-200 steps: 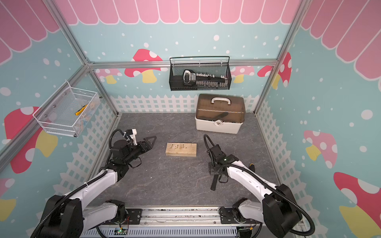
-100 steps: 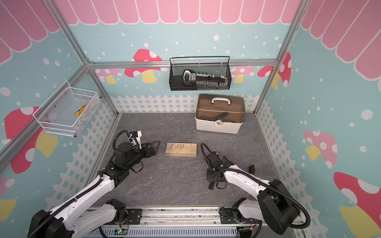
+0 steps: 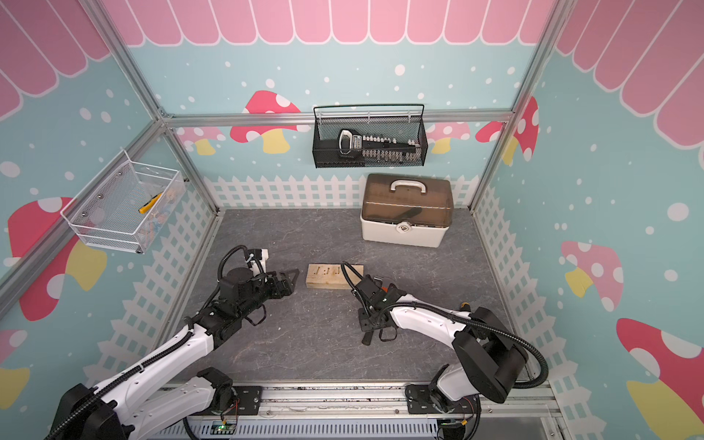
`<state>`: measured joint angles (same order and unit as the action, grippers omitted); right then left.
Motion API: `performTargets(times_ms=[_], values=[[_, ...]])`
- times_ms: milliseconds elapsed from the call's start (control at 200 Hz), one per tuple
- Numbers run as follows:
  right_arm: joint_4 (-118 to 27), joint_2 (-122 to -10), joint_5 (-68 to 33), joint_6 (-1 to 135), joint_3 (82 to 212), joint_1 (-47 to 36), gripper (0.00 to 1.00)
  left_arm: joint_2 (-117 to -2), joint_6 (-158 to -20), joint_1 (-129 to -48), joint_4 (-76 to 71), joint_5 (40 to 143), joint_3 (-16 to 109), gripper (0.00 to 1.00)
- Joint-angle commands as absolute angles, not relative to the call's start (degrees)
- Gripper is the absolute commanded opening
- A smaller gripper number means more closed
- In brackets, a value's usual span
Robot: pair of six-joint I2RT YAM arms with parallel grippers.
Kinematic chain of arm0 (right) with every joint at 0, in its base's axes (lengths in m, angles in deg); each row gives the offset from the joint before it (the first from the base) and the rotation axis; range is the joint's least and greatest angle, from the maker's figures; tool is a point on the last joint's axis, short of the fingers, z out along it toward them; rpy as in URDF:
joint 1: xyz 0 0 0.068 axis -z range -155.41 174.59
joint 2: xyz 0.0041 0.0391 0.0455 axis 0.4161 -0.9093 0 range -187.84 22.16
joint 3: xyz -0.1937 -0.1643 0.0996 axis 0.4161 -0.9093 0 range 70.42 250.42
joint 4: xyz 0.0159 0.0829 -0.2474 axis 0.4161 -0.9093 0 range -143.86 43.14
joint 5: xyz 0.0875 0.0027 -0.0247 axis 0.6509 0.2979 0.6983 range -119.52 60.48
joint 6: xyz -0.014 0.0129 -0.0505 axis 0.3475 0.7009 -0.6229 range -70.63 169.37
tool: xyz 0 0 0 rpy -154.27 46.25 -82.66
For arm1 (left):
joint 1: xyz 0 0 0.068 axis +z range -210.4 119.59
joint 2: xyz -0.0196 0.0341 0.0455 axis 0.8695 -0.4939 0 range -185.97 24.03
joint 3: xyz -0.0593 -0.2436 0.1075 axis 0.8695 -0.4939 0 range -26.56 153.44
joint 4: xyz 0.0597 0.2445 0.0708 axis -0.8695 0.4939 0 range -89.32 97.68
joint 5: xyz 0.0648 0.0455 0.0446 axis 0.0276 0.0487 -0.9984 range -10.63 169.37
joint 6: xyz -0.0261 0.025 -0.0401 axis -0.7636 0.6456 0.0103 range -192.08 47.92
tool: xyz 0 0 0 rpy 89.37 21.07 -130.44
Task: Use a claw hammer to pull out a nail
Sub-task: Pick up the hammer at the center of the board.
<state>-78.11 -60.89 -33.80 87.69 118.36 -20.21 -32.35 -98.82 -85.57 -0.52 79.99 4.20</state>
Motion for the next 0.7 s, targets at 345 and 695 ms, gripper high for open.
performTargets(times_ms=[345,695], values=[[-82.60,-53.13,-24.39,2.05,118.95,-19.09,0.95,-26.15,-95.85,-85.54,3.66,74.42,1.21,0.94],[-86.58,-62.23,-18.55,-24.67,123.53,-13.91,0.90,-18.34,-95.15,-84.91,2.54,71.05,-4.04,0.95]])
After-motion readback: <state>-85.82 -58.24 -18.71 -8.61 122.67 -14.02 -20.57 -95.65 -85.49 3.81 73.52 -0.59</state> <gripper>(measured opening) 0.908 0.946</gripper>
